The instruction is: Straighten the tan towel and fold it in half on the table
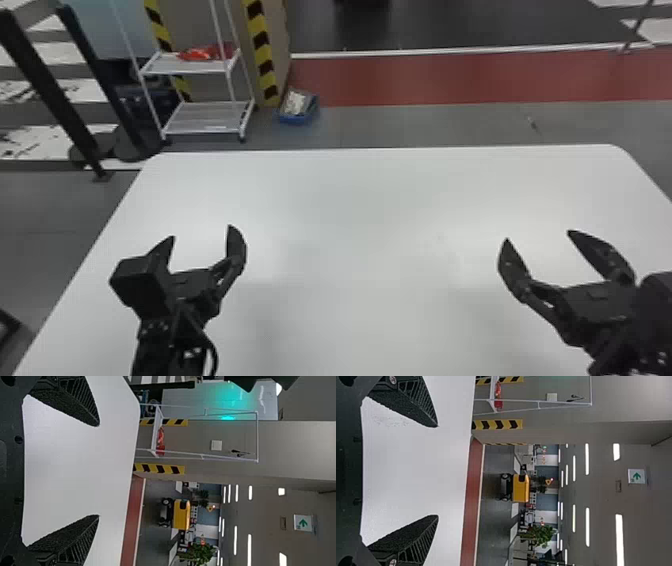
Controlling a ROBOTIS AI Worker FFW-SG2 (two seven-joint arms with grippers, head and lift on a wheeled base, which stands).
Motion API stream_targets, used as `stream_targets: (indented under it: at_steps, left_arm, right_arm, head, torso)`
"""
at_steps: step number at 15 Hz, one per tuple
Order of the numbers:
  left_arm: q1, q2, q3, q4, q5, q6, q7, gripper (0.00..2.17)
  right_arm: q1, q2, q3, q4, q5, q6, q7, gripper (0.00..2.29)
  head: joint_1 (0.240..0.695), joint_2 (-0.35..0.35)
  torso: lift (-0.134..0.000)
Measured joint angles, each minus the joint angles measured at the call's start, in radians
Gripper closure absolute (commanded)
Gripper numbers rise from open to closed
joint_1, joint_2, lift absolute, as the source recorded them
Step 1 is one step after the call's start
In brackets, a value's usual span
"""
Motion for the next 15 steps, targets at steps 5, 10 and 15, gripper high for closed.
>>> stream_targets:
  at_steps: [5,10,15]
  left_arm:
    - [0.000,0.000,-0.001,0.000,0.000,0.001,-0.001,0.06]
    - [0.000,0.000,-0.003,0.000,0.000,0.001,-0.002,0.06]
    - [0.000,0.000,-0.003,0.000,0.000,0.001,-0.002,0.06]
  right_arm:
    - [0.002,0.000,-0.002,-0.001,0.000,0.000,0.000,0.06]
    - [0.005,0.000,-0.003,-0.005,0.000,0.000,0.000,0.06]
    - [0.006,0.000,-0.003,-0.005,0.000,0.000,0.000,0.06]
  head:
    - [0.695,0.095]
    - [0.695,0.092]
    - [0.695,0.092]
  torso:
    - [-0.123]
    - [-0.123]
    - [-0.123]
